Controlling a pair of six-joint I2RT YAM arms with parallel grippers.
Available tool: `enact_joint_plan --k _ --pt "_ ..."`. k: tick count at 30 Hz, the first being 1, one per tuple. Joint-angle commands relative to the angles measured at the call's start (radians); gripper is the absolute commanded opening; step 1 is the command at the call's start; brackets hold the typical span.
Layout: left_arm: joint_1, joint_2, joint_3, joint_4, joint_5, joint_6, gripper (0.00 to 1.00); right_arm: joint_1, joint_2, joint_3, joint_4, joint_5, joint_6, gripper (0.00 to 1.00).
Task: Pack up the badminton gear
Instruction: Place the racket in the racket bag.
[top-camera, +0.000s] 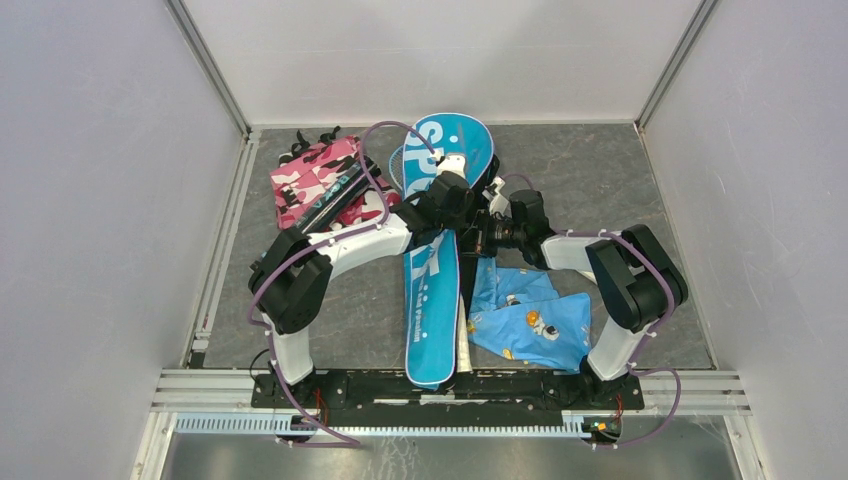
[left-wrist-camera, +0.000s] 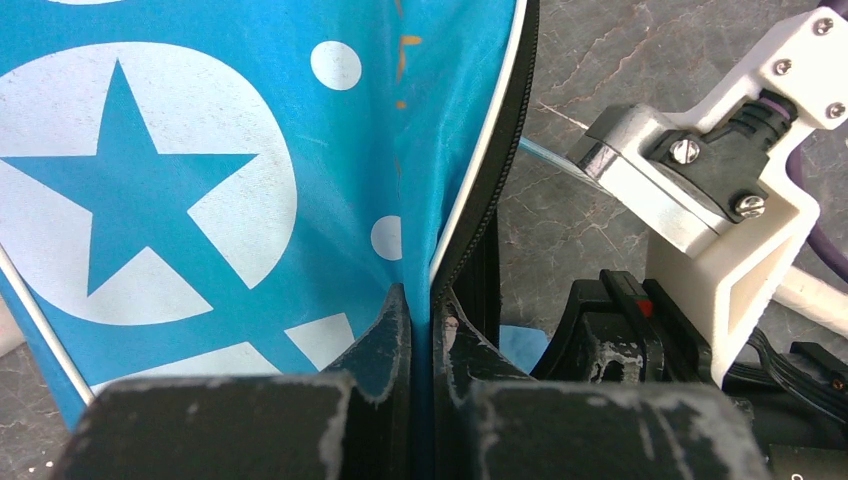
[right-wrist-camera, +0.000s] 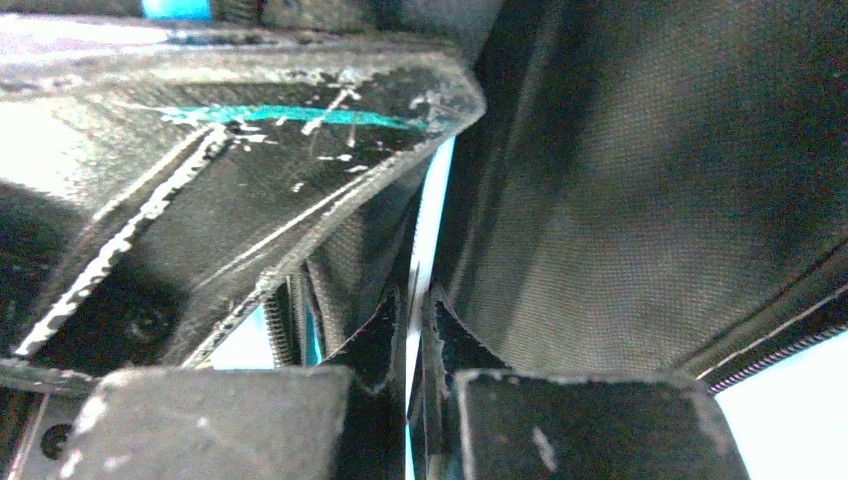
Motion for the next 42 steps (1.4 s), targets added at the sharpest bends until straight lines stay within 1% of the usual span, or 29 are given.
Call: enact_joint_plan --k 1,4,8,12,15,19,23,26,29,32,36,39,40,42 --pt "-0.016 0.019 0.015 -0.005 0.125 -0.120 0.02 0.006 -0.005 0.049 0.257 -0.035 0.041 0.04" --pt "-0.010 0.017 -0.002 0.009 0.129 -0.119 0.02 0.003 -0.001 0.042 0.295 -0.065 0.059 0.03" --pt "-0.005 0.011 -0.031 0.034 0.152 -0.132 0.02 0.003 0.008 0.044 0.276 -0.051 0.048 0.03" --pt "-0.002 0.016 -0.027 0.037 0.200 -0.155 0.02 0.005 0.041 0.057 0.283 -0.048 0.061 0.04" --pt "0.008 0.019 -0.027 0.044 0.253 -0.194 0.02 0.005 0.056 0.061 0.282 -0.041 0.053 0.07" --pt "0.029 0.026 -0.038 0.061 0.315 -0.239 0.02 0.005 0.070 0.065 0.251 -0.030 0.024 0.14" --pt "0.047 0.029 -0.039 0.069 0.333 -0.247 0.02 0.008 0.077 0.063 0.252 -0.039 0.019 0.19" --pt "0.059 0.025 -0.042 0.071 0.327 -0.241 0.02 0.010 0.075 0.067 0.246 -0.065 0.001 0.26" --pt "0.071 0.014 -0.053 0.079 0.317 -0.231 0.02 0.009 0.068 0.090 0.163 -0.084 -0.085 0.34" --pt "0.083 0.000 -0.059 0.080 0.304 -0.213 0.02 0.004 0.056 0.131 0.011 -0.090 -0.210 0.41" --pt "0.104 -0.035 -0.064 0.080 0.289 -0.166 0.02 -0.013 0.032 0.192 -0.221 -0.101 -0.427 0.60" --pt "0.125 -0.062 -0.068 0.082 0.289 -0.140 0.02 -0.026 0.006 0.223 -0.349 -0.125 -0.577 0.73" --pt "0.134 -0.069 -0.070 0.087 0.289 -0.130 0.02 -0.031 -0.005 0.234 -0.401 -0.127 -0.621 0.76" --pt "0.151 -0.083 -0.074 0.097 0.305 -0.113 0.02 -0.046 -0.036 0.239 -0.459 -0.137 -0.689 0.79"
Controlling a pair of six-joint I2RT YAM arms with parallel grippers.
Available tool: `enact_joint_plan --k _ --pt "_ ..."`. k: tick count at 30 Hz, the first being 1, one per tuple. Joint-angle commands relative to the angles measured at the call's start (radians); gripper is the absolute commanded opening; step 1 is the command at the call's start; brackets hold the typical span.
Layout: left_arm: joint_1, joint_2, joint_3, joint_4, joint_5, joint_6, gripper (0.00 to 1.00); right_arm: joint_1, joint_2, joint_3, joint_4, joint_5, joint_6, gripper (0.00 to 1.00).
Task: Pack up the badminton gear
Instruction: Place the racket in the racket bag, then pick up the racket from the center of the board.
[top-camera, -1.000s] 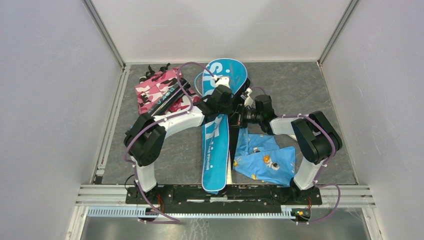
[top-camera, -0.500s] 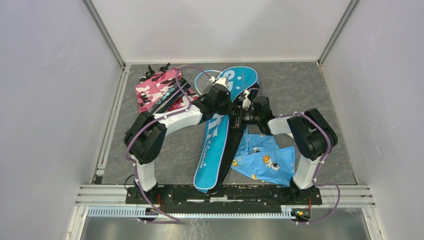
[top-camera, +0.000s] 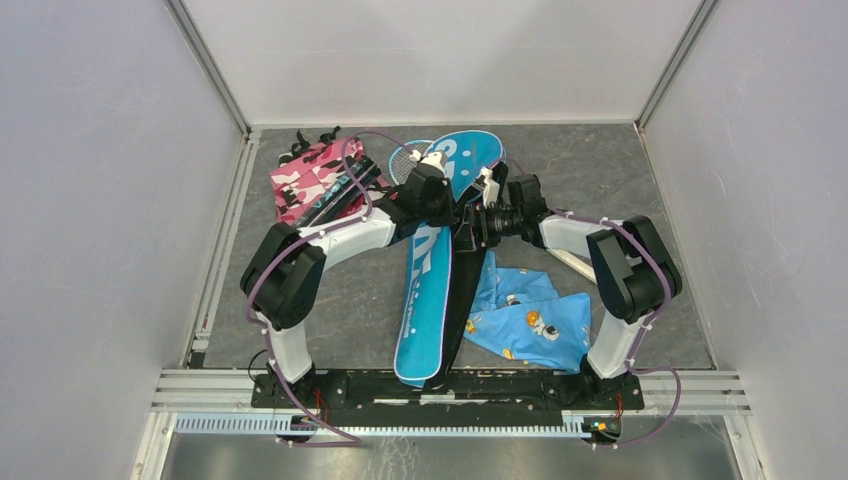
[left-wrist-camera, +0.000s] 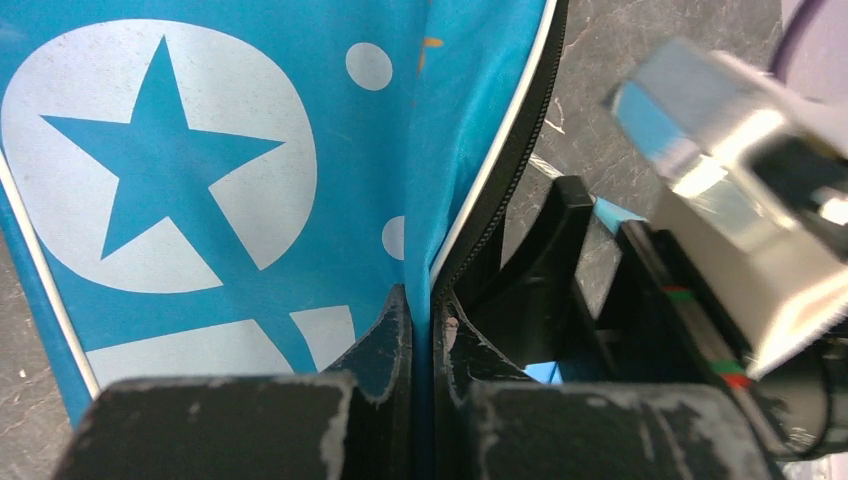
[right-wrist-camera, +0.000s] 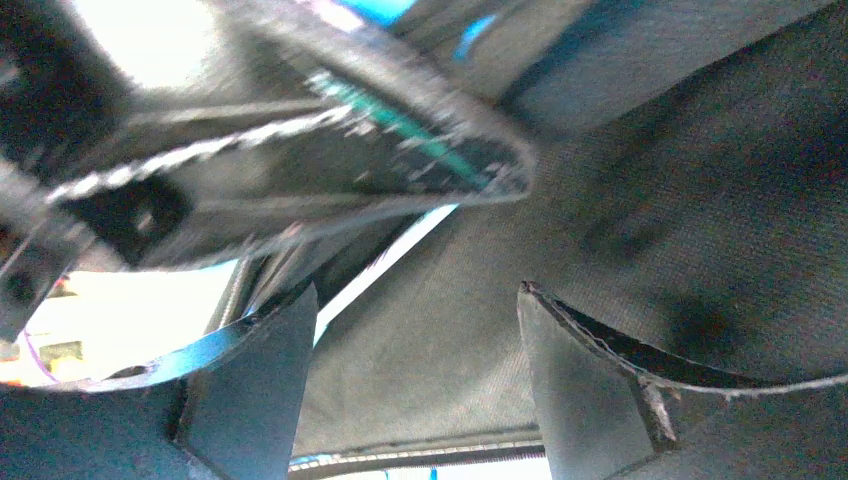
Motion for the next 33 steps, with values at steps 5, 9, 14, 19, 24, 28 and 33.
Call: enact_joint_plan --k 5,9,14,19,24,28,33 --pt "0.072 -0.107 -0.017 0.059 0.110 0.085 0.02 -0.053 -0.193 0.107 -0.312 -0.069 -0.436 0.77" --pt "0.109 -0.136 -0.017 0.066 0.171 0.107 0.02 -0.096 -0.275 0.157 -0.424 -0.002 -0.582 0.75" --pt "0.151 -0.190 -0.014 0.065 0.244 0.155 0.02 -0.157 -0.342 0.218 -0.472 0.173 -0.673 0.75" --pt "0.200 -0.255 -0.014 0.062 0.361 0.234 0.02 -0.188 -0.324 0.266 -0.466 0.289 -0.727 0.75" --pt "0.253 -0.343 -0.025 0.038 0.401 0.262 0.02 -0.195 -0.217 0.344 -0.470 0.341 -0.749 0.76" --pt "0.298 -0.415 -0.050 0.011 0.394 0.271 0.02 -0.197 -0.115 0.394 -0.446 0.327 -0.743 0.76" --pt "0.339 -0.485 -0.063 -0.031 0.389 0.286 0.02 -0.196 0.032 0.482 -0.449 0.272 -0.739 0.75"
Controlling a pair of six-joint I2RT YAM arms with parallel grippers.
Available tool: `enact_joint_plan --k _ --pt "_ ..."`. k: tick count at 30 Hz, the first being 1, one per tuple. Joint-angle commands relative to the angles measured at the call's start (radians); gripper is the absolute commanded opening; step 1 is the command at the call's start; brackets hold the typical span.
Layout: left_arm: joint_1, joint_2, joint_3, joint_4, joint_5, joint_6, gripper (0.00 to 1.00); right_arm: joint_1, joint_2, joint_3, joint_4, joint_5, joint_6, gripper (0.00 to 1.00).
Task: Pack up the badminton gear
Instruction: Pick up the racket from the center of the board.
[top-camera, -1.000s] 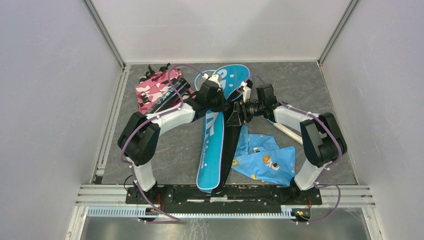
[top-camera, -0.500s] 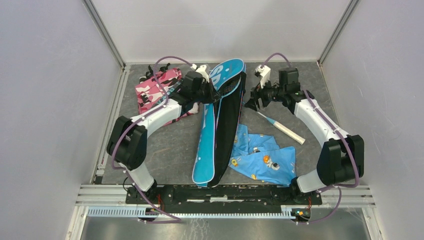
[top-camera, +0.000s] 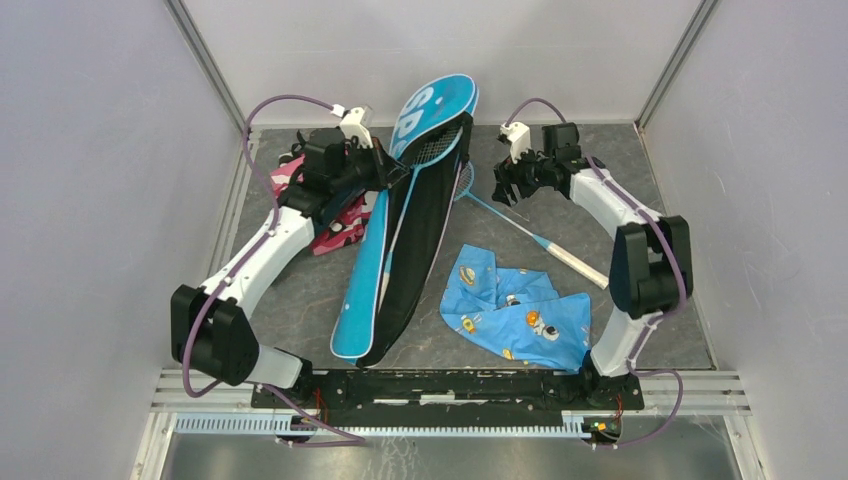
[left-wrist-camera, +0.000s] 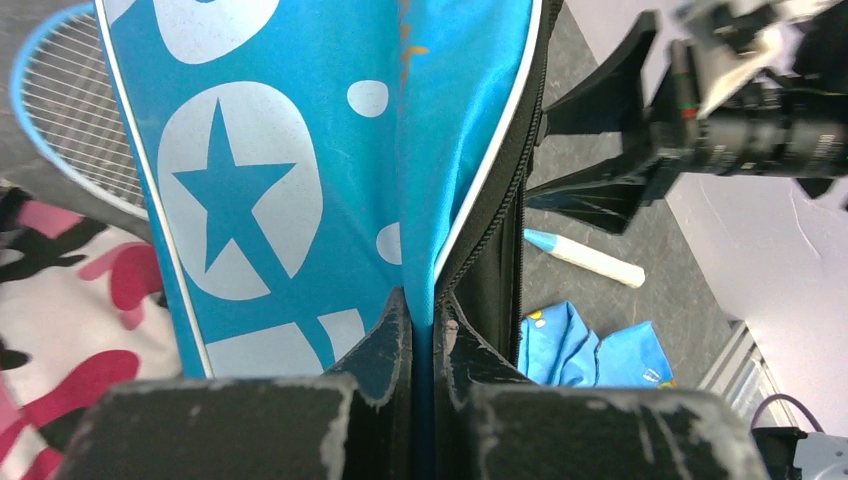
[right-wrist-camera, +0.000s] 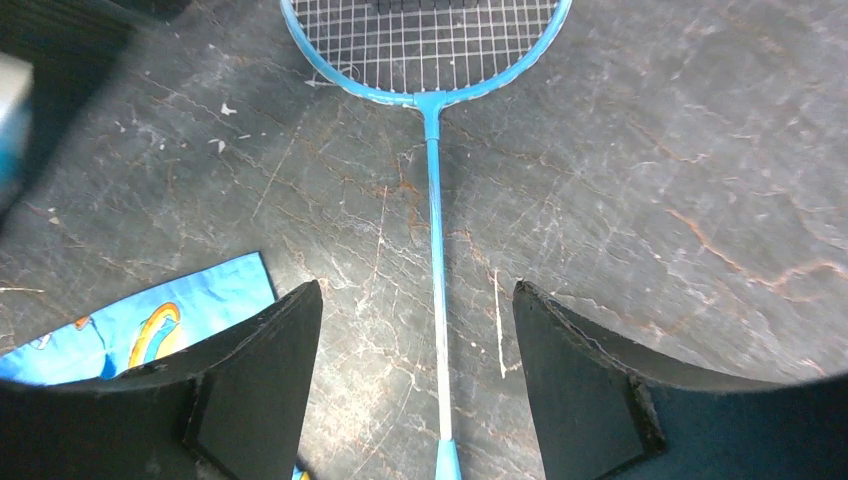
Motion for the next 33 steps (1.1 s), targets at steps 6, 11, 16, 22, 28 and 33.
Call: enact_joint_plan --k 6,11,16,22,28,33 --pt "0.048 -0.126 -0.008 0.007 0.037 0.052 0.02 0.008 0.254 0.205 -0.017 -0.088 -0.014 0.74" --pt "0.061 -0.140 -0.007 -0.001 0.039 0.054 0.02 0.031 0.350 0.264 -0.058 -0.054 -0.057 0.68" --pt "0.066 -0.141 -0.004 -0.001 0.044 0.051 0.02 0.049 0.372 0.239 -0.076 -0.004 -0.112 0.61" --pt "0.070 -0.133 -0.005 0.007 0.053 0.042 0.02 0.071 0.372 0.186 -0.084 0.085 -0.174 0.51" --pt "0.073 -0.134 -0.007 0.012 0.052 0.036 0.02 0.075 0.362 0.151 -0.081 0.155 -0.217 0.37" --pt "0.078 -0.135 -0.004 0.014 0.048 0.033 0.02 0.076 0.334 0.147 -0.087 0.164 -0.231 0.18"
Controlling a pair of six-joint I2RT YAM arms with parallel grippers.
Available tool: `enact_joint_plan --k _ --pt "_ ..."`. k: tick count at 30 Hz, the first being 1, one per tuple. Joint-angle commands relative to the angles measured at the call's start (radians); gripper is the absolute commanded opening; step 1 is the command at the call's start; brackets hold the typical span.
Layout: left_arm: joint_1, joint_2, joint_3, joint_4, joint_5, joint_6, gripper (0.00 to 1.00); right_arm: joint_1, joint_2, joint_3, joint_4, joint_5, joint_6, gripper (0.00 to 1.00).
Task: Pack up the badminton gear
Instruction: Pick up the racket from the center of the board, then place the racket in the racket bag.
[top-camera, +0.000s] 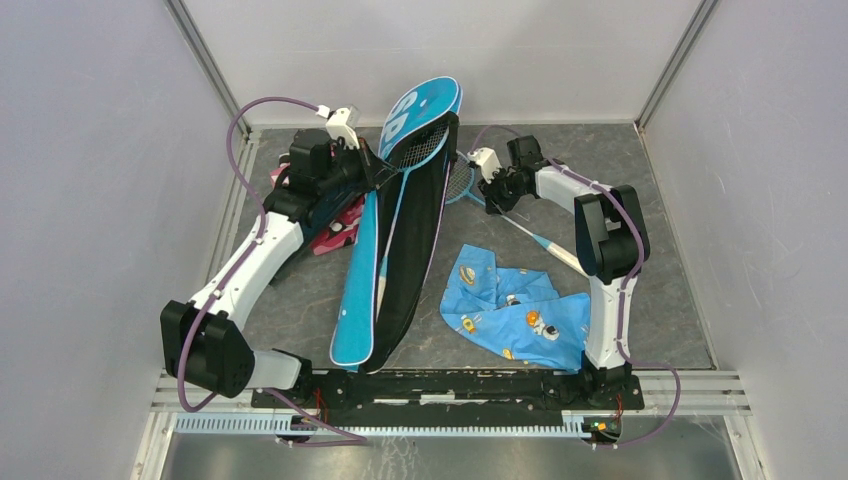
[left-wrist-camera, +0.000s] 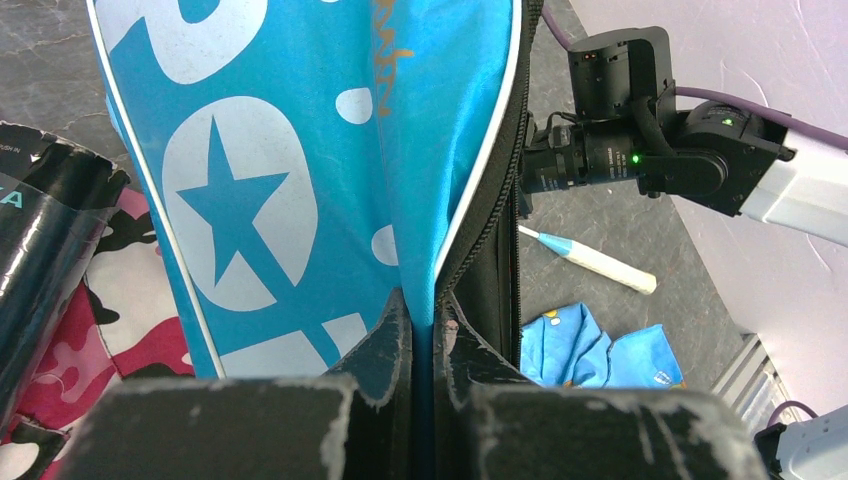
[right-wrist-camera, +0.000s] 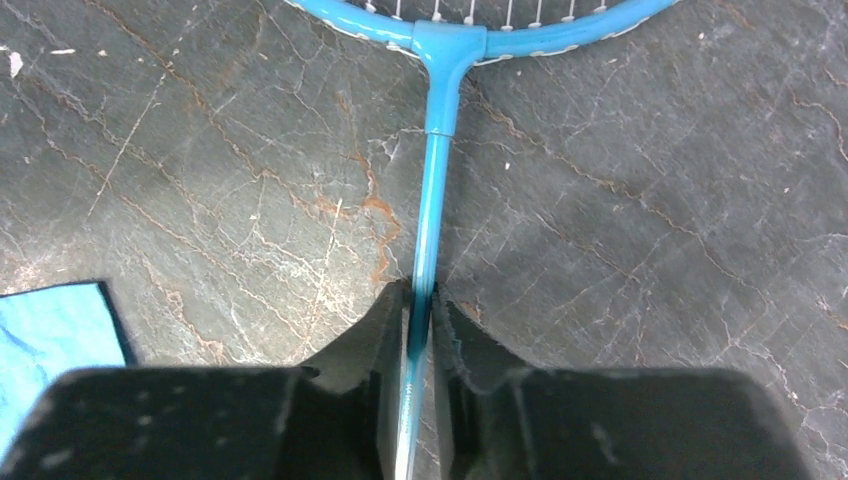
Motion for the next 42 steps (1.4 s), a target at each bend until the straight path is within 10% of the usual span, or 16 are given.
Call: enact_joint_plan --k 1,6,42 --pt "0.010 -0.047 0.017 0.075 0.024 0.007 0.02 -0.003 -0.046 -0.023 -0.027 0.062 -0.040 0.14" --pt "0.010 -0.043 0.028 0.075 -0.040 0.009 0.02 -0.017 -0.121 -0.016 -0.028 0.095 -0.028 0.00" --pt "-0.194 0.368 0.387 0.025 -0.439 -0.096 0.02 -0.190 -0.870 -0.371 -0.238 0.159 -0.005 0.00"
